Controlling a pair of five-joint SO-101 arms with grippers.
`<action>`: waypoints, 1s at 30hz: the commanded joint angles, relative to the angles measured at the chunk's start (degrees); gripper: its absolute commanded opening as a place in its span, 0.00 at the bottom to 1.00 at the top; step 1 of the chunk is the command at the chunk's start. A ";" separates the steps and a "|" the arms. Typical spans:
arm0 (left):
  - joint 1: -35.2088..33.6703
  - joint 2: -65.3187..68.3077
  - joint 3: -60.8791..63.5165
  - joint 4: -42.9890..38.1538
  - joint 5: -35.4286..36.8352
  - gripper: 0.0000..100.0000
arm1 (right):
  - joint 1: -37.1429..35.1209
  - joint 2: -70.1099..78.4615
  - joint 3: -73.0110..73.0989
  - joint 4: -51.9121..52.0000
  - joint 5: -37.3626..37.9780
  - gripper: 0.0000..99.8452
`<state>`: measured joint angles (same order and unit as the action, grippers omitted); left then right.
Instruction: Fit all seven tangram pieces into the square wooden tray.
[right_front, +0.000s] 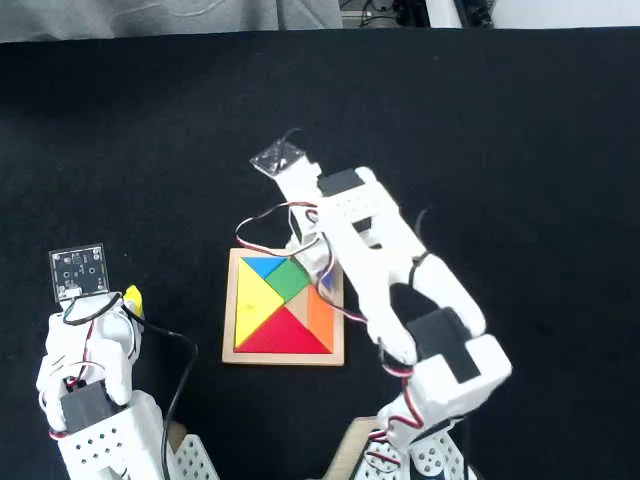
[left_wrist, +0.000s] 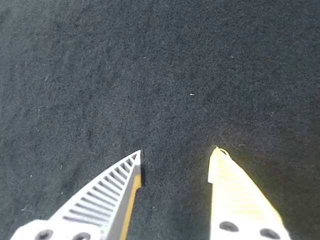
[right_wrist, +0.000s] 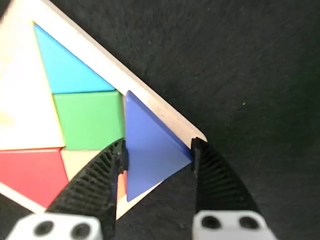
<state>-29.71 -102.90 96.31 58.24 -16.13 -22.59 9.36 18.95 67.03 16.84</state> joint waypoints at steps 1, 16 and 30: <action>0.48 -0.26 1.19 0.35 0.35 0.22 | -0.79 1.54 -0.22 -1.58 -3.08 0.09; 0.57 -0.26 1.19 0.35 0.35 0.22 | -1.49 1.71 -0.13 1.32 -4.04 0.10; 0.84 -0.26 1.19 0.35 0.35 0.22 | -1.41 2.24 -4.62 6.24 -3.78 0.09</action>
<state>-29.71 -102.90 96.31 58.24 -16.13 -22.77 11.91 17.71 72.13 13.32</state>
